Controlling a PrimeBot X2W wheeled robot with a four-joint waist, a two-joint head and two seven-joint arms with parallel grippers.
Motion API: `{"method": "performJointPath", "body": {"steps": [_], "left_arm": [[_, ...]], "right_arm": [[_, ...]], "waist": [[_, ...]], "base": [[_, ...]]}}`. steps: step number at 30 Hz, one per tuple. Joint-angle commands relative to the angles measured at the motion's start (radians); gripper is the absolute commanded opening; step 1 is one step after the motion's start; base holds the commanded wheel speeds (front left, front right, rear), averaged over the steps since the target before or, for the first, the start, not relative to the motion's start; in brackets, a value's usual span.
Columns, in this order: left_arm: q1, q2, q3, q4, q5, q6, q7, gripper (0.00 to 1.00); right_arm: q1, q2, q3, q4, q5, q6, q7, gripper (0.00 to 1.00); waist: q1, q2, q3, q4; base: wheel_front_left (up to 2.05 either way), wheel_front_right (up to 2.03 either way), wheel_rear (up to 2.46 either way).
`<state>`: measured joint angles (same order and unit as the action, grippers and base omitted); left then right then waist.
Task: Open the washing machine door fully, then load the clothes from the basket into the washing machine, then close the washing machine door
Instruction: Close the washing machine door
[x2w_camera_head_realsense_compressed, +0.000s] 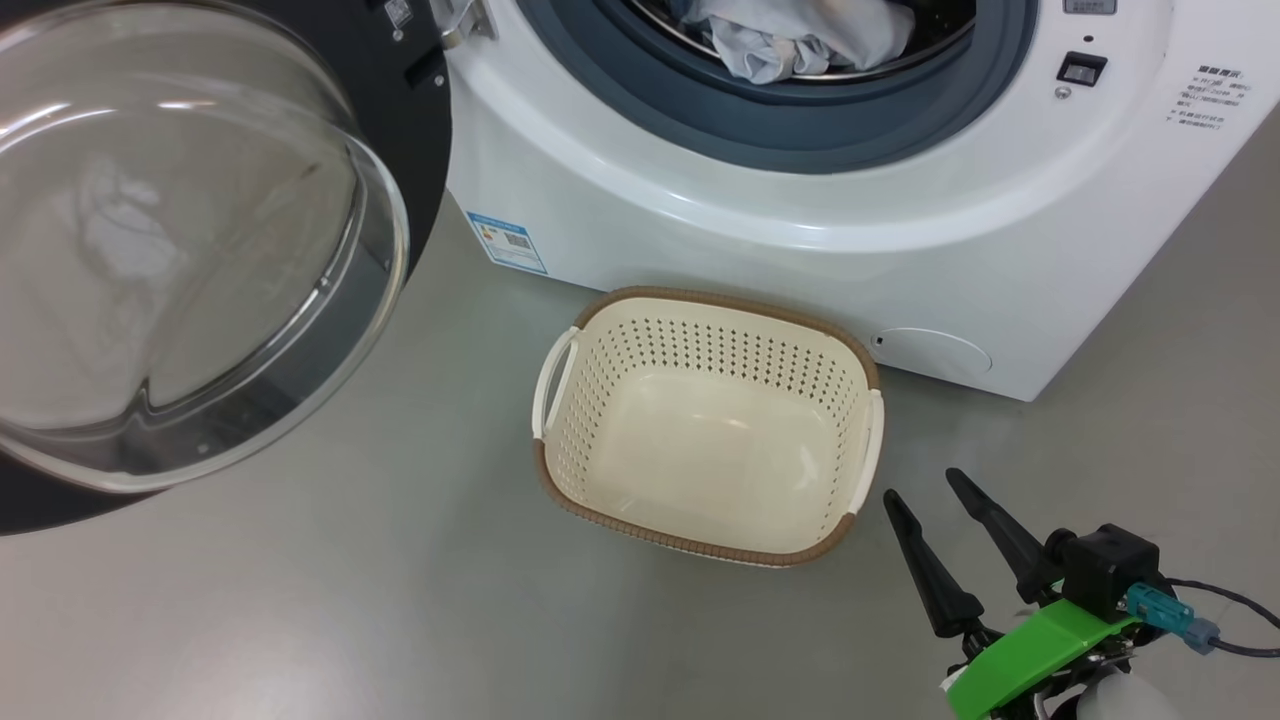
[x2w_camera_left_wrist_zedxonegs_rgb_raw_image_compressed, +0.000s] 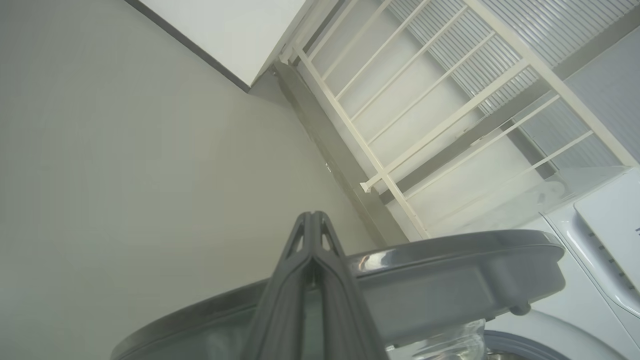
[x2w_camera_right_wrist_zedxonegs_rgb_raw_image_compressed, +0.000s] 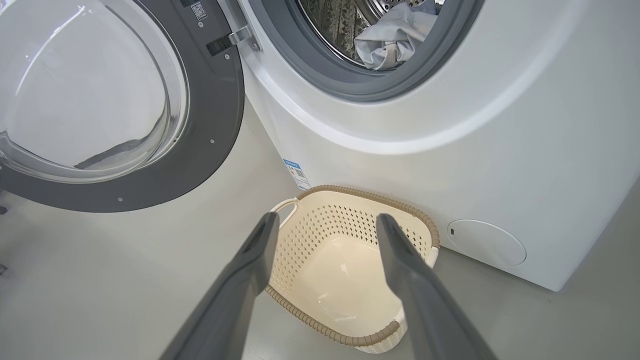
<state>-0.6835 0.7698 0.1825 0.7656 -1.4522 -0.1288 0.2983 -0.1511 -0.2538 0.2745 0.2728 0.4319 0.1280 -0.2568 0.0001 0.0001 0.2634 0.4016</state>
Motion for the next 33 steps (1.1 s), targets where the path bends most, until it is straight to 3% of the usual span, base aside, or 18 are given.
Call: {"method": "performJointPath", "body": {"steps": [1, 14, 33], "left_arm": [[-0.030, 0.077, 0.026, -0.011, -0.003, -0.002, 0.009, 0.00], [-0.035, 0.066, -0.002, 0.004, -0.009, -0.002, 0.043, 0.00], [0.009, 0.045, -0.043, -0.042, -0.050, -0.002, 0.184, 0.00]], "right_arm": [[-0.017, -0.006, 0.024, -0.025, -0.012, 0.003, -0.005, 1.00], [-0.034, -0.012, 0.028, -0.028, -0.007, 0.003, -0.005, 1.00], [-0.028, 0.008, 0.020, -0.025, -0.011, 0.003, -0.005, 1.00]], "waist": [[-0.0001, -0.0001, 0.006, -0.004], [-0.0001, -0.0001, 0.026, -0.016], [-0.0001, -0.0001, -0.002, -0.006]], "base": [[0.00, 0.00, 0.00], [0.00, 0.00, 0.00], [0.00, 0.00, 0.00]]}}
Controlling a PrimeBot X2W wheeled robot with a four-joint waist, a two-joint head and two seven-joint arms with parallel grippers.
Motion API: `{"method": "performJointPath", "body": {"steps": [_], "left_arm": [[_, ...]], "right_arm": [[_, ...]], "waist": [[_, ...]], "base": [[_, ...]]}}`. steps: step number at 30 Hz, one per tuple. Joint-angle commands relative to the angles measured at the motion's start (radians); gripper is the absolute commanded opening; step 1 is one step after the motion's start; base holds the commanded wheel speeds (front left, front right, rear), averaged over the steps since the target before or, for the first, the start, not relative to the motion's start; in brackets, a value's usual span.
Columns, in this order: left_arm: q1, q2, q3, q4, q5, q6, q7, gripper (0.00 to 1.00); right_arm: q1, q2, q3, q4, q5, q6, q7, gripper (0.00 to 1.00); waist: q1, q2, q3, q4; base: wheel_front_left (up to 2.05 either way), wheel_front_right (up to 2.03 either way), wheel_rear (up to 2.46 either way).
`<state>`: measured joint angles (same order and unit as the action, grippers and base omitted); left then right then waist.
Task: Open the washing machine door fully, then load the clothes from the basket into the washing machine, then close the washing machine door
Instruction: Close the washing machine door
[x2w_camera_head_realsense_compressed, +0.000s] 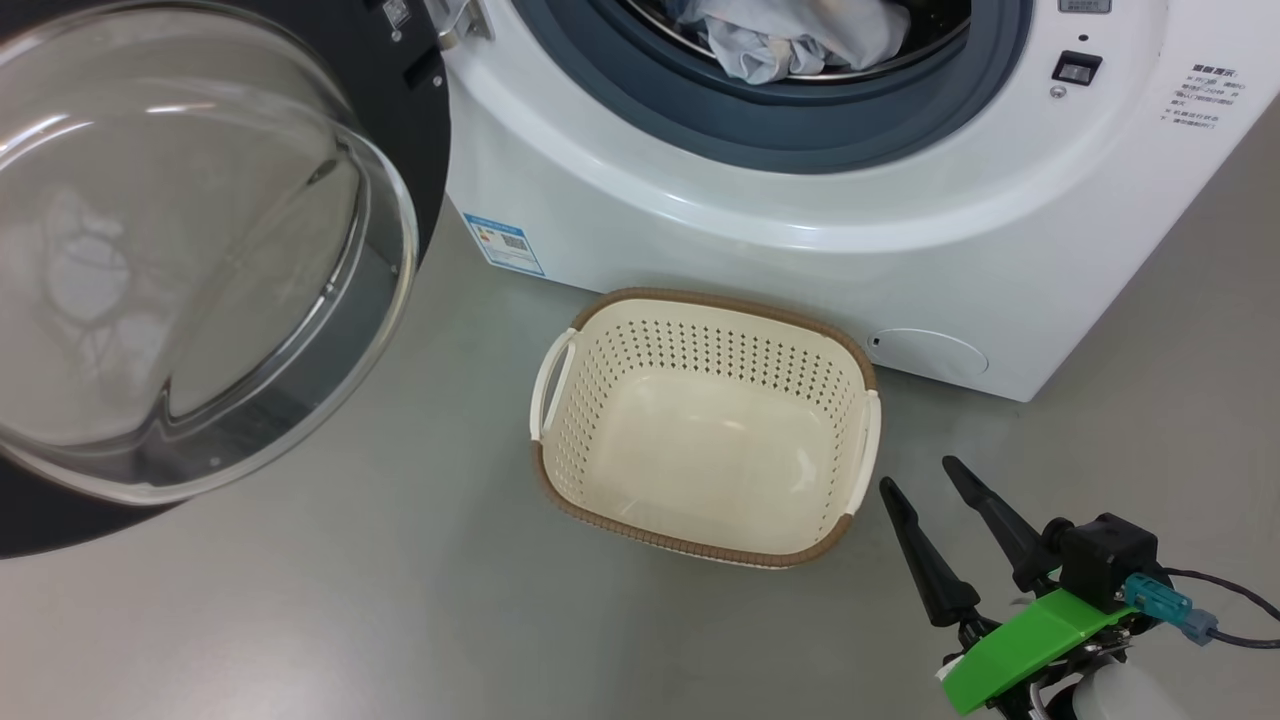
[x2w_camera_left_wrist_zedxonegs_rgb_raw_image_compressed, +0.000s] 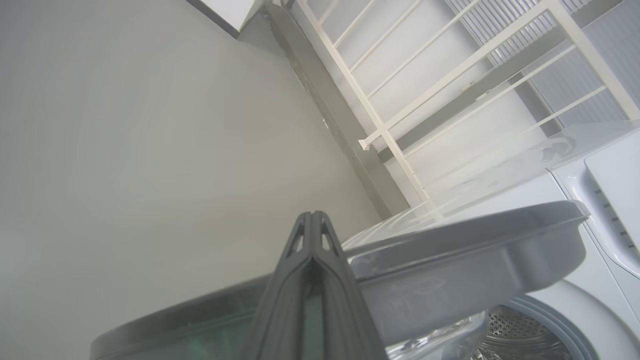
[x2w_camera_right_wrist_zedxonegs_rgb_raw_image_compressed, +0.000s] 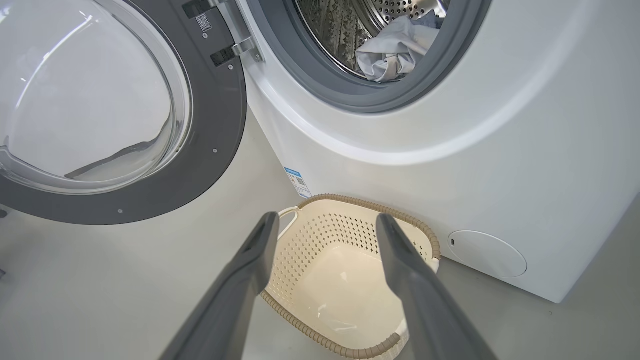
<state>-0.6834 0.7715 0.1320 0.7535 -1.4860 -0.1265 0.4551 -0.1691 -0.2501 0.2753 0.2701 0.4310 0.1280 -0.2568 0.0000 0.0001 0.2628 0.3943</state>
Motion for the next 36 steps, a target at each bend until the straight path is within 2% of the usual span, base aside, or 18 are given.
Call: {"method": "performJointPath", "body": {"steps": [1, 36], "left_arm": [[0.013, 0.043, 0.006, -0.035, -0.019, -0.004, 0.036, 0.00], [0.135, 0.035, 0.008, -0.259, -0.133, -0.004, 0.274, 0.00]], "right_arm": [[-0.009, 0.006, 0.019, -0.022, -0.010, 0.003, -0.005, 1.00], [0.023, 0.034, 0.012, -0.018, -0.003, 0.003, -0.005, 1.00]], "waist": [[0.0000, -0.0001, -0.004, 0.002], [0.0000, -0.0001, -0.077, 0.026]], "base": [[0.00, 0.00, 0.00], [0.00, 0.00, 0.00]]}}
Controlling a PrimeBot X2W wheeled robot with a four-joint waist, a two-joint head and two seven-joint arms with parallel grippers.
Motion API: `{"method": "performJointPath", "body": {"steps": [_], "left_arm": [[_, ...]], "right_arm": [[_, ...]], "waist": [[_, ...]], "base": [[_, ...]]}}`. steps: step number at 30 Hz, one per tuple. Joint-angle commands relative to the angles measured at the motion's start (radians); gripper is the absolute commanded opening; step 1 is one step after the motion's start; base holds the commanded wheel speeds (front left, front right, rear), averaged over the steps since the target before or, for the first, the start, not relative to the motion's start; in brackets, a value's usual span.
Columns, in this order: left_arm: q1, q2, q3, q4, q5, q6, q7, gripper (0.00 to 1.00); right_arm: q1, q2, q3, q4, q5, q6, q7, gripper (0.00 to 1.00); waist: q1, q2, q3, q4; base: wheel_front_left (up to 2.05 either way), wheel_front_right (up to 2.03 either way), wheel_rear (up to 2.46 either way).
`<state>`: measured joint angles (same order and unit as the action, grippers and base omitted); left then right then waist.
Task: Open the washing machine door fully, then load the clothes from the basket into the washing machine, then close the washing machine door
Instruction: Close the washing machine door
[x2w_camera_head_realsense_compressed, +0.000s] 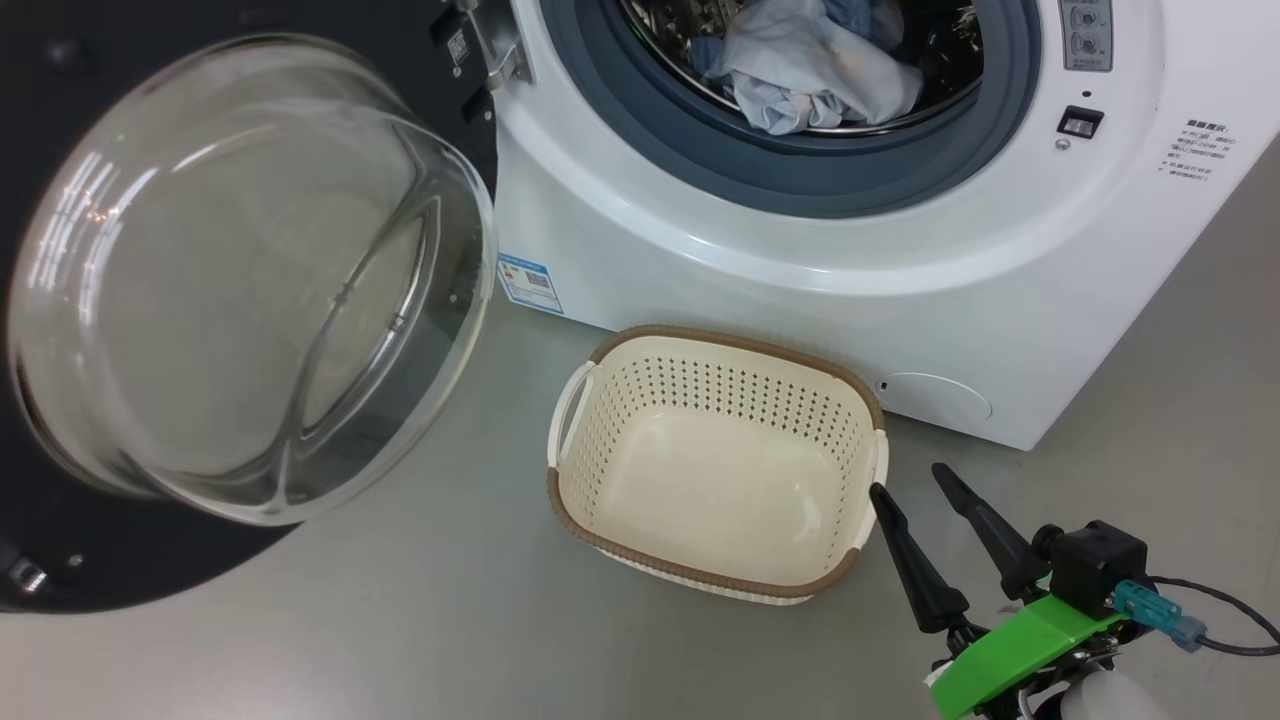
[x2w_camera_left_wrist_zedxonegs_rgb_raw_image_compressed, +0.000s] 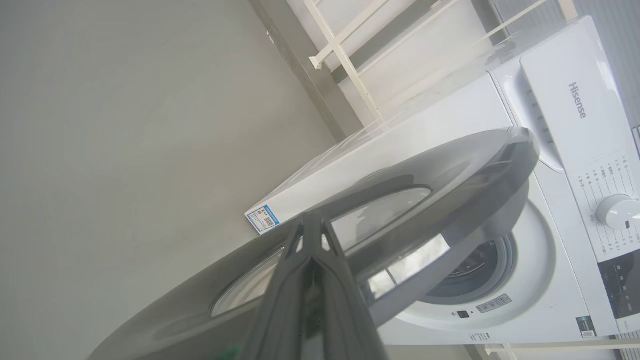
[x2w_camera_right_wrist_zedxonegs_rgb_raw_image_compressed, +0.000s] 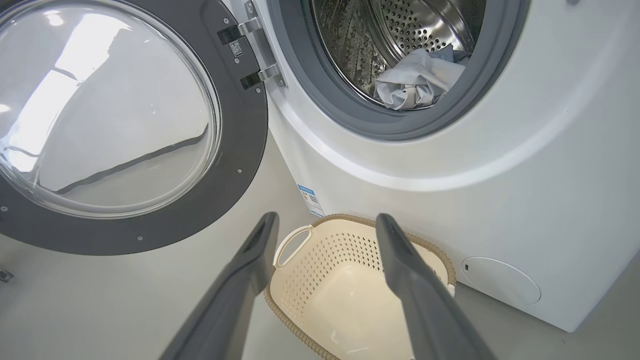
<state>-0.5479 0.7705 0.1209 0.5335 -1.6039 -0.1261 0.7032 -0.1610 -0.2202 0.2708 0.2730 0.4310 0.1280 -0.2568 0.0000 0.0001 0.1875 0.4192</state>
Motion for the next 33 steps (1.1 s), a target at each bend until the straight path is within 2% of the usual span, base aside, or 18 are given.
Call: {"method": "performJointPath", "body": {"steps": [1, 11, 33], "left_arm": [[0.003, 0.036, 0.019, -0.046, -0.019, -0.005, 0.037, 0.00], [0.032, 0.028, 0.029, -0.120, -0.040, -0.005, 0.097, 0.00], [0.169, -0.030, 0.032, -0.434, -0.095, -0.005, 0.266, 0.00]], "right_arm": [[0.016, 0.005, 0.015, -0.022, -0.004, 0.003, -0.005, 1.00], [0.022, 0.011, 0.010, -0.024, -0.006, 0.003, -0.005, 1.00], [0.055, 0.016, -0.029, -0.030, -0.018, 0.003, -0.005, 1.00]], "waist": [[0.0000, -0.0001, -0.004, 0.001], [0.0000, -0.0001, -0.012, 0.007], [0.0000, -0.0001, -0.056, -0.024]], "base": [[0.00, 0.00, 0.00], [0.00, 0.00, 0.00], [0.00, 0.00, 0.00]]}}
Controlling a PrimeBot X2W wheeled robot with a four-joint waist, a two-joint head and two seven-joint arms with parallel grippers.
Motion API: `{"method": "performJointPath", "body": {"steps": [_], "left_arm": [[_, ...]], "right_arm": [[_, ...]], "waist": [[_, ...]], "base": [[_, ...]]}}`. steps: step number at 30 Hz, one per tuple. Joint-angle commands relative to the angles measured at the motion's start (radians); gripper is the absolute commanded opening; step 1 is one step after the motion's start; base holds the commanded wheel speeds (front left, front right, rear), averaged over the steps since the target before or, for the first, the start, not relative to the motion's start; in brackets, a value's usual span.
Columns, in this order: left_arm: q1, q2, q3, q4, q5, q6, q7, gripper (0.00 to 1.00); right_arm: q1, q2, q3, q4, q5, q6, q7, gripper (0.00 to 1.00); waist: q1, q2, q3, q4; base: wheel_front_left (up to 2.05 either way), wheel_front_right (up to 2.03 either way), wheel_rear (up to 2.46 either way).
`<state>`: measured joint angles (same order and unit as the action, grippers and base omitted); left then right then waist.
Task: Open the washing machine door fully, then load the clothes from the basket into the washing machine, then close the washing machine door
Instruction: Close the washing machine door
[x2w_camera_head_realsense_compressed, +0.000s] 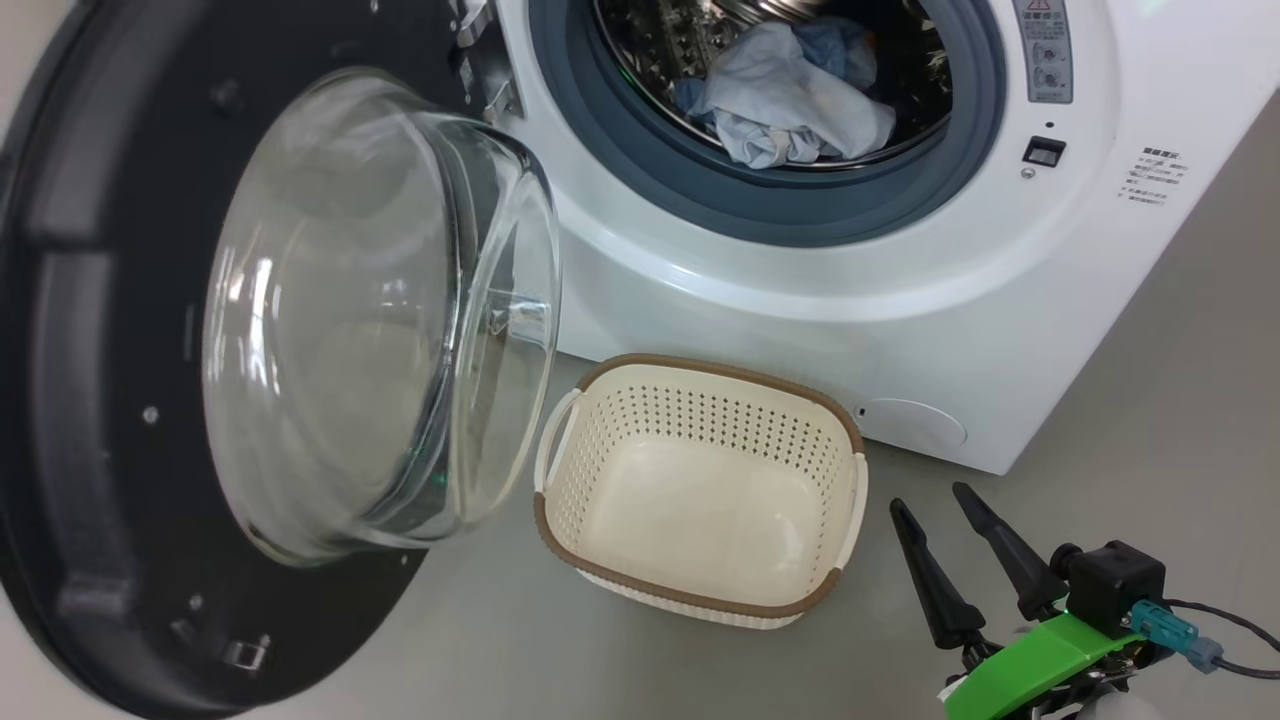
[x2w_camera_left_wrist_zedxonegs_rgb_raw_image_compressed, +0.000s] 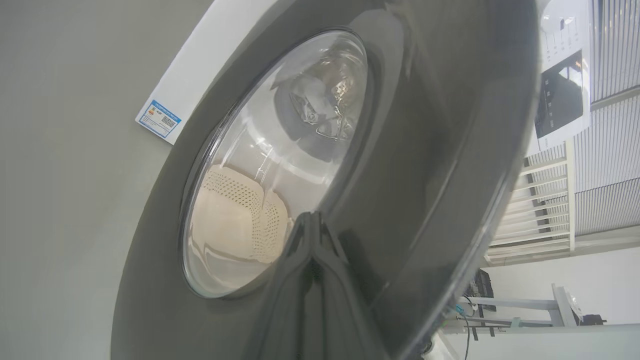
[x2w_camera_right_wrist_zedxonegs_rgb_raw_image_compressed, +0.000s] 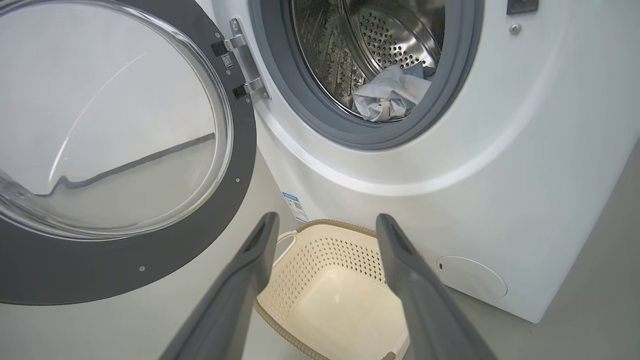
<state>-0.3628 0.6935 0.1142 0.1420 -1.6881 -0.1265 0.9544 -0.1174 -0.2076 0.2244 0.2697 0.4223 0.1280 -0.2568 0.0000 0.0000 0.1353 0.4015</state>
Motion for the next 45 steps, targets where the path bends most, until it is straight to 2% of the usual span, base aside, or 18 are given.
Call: {"method": "performJointPath", "body": {"steps": [1, 15, 21, 35, 45], "left_arm": [[-0.012, 0.042, 0.039, -0.053, -0.011, -0.004, 0.018, 0.00], [0.013, -0.022, -0.008, -0.196, 0.000, -0.004, 0.058, 0.00], [-0.006, -0.056, -0.040, -0.232, 0.009, -0.004, 0.060, 0.00], [-0.110, -0.141, -0.098, -0.211, 0.047, -0.004, 0.023, 0.00], [-0.176, -0.180, -0.108, -0.173, 0.082, -0.004, -0.014, 0.00]], "right_arm": [[0.013, 0.004, 0.017, -0.027, -0.011, 0.003, -0.005, 1.00], [0.026, 0.015, 0.007, -0.033, -0.023, 0.003, -0.005, 1.00], [0.033, 0.022, -0.004, -0.035, -0.024, 0.003, -0.005, 1.00], [0.027, 0.034, -0.018, -0.045, -0.026, 0.003, -0.005, 1.00], [0.019, 0.046, -0.027, -0.052, -0.027, 0.003, -0.005, 1.00]], "waist": [[0.0000, 0.0000, -0.005, -0.010], [0.0000, 0.0000, -0.020, -0.095], [0.0000, 0.0000, -0.028, -0.154], [0.0000, 0.0000, -0.013, -0.293], [0.0000, 0.0000, 0.007, -0.383]], "base": [[0.00, 0.00, 0.00], [0.00, 0.00, 0.00], [0.00, 0.00, 0.00], [0.00, 0.00, 0.00], [0.00, 0.00, 0.00]]}}
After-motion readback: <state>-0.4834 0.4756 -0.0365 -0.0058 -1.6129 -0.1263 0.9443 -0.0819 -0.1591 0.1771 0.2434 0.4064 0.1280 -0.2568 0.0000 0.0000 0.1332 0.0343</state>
